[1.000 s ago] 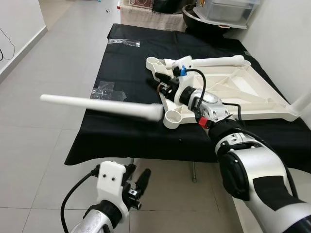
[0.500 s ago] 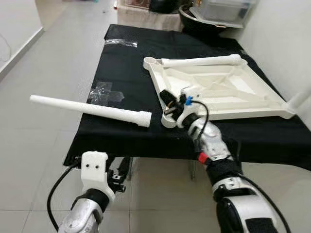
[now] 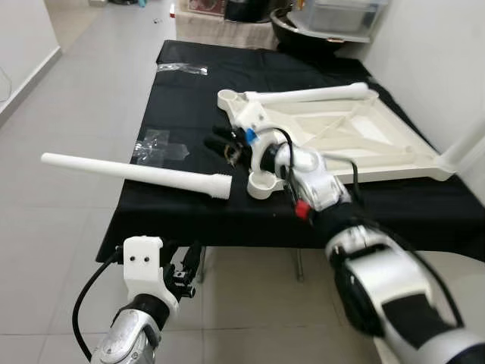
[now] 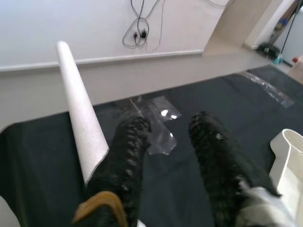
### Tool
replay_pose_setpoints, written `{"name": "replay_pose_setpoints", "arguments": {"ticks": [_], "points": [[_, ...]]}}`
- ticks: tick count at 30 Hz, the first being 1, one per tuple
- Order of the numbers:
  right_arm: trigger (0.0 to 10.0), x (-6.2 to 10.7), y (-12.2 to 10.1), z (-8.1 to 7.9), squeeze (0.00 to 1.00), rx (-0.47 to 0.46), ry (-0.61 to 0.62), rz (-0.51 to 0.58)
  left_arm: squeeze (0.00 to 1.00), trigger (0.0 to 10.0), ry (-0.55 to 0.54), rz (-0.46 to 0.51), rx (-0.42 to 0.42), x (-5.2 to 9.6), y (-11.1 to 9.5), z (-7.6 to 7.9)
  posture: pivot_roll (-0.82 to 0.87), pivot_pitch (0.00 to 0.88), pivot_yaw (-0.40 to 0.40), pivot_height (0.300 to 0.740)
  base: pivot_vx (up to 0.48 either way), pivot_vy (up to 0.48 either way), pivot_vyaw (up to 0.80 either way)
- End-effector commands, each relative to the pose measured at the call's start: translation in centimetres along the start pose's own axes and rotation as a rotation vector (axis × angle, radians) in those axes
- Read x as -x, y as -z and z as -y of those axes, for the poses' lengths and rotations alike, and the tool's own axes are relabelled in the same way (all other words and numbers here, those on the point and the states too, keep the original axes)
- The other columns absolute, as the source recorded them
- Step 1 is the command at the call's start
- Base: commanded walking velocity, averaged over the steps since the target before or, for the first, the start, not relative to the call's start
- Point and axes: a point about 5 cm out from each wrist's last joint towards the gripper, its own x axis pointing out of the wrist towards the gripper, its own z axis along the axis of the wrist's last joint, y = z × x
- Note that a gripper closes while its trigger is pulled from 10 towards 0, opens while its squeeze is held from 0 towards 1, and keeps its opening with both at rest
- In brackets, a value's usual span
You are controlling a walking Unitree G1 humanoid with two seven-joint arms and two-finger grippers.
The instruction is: Building children table
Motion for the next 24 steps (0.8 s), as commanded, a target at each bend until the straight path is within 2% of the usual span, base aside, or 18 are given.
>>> {"name": "replay_pose_setpoints", "arguments": {"ticks": [1, 4, 6, 7, 8, 9, 11, 12, 15, 19, 24], "points": [[10.0, -0.5, 0.1, -0.2, 1.0, -0.003, -0.009, -0.036, 0.0, 10.0, 0.003, -0.029, 0.005, 0.2, 0.5, 0.1, 0.08, 0.145, -0.176, 0.74, 0.0, 0.0, 0.0], [10.0, -0.8, -0.3, -0.5, 1.0, 0.01, -0.025, -0.029, 0.0, 10.0, 0.006, -0.029, 0.004, 0.3, 0.5, 0.2, 0.08, 0.145, -0.176, 0.74, 0.0, 0.0, 0.0], [10.0, -1.6, 0.3, -1.8, 1.0, 0.083, -0.102, -0.115, 0.0, 10.0, 0.013, -0.044, 0.004, 0.5, 0.8, 0.6, 0.07, 0.159, -0.194, 0.74, 0.0, 0.0, 0.0], [10.0, -1.6, 0.3, -1.8, 1.0, 0.083, -0.102, -0.115, 0.0, 10.0, 0.013, -0.044, 0.004, 0.5, 0.8, 0.6, 0.07, 0.159, -0.194, 0.74, 0.0, 0.0, 0.0], [10.0, -1.8, 1.0, -2.3, 1.0, 0.105, -0.106, -0.188, 0.0, 10.0, 0.017, -0.047, 0.007, 0.6, 0.8, 0.8, 0.07, 0.161, -0.196, 0.74, 0.0, 0.0, 0.0], [10.0, -1.8, 1.0, -2.3, 1.0, 0.105, -0.106, -0.188, 0.0, 10.0, 0.017, -0.047, 0.007, 0.6, 0.8, 0.8, 0.07, 0.161, -0.196, 0.74, 0.0, 0.0, 0.0], [10.0, -1.9, 2.3, -3.1, 1.0, 0.135, -0.139, -0.306, 0.0, 10.0, 0.026, -0.057, 0.008, 0.7, 0.9, 1.2, 0.07, 0.17, -0.201, 0.74, 0.0, 0.0, 0.0], [10.0, -2.0, 2.6, -3.2, 0.0, 0.146, -0.137, -0.348, 0.0, 10.0, 0.034, -0.063, 0.012, 0.8, 0.9, 1.3, 0.07, 0.18, -0.209, 0.74, 0.0, 0.0, 0.0], [10.0, -2.0, 2.7, -3.3, 0.0, 0.157, -0.142, -0.377, 0.0, 10.0, 0.039, -0.068, 0.017, 0.9, 0.9, 1.4, 0.07, 0.18, -0.209, 0.74, 0.0, 0.0, 0.0], [10.0, -2.7, 1.9, -3.7, 0.0, 0.161, -0.128, -0.404, 0.0, 10.0, 0.109, -0.068, 0.048, 1.6, 0.6, 2.9, 0.06, 0.201, -0.227, 0.74, 0.0, 0.0, 0.0], [10.0, -3.1, 1.6, -4.1, 0.0, 0.177, -0.132, -0.4, 0.0, 10.0, 0.113, -0.073, 0.042, 1.9, 0.7, 3.3, 0.05, 0.21, -0.238, 0.74, 0.0, 0.0, 0.0]]}}
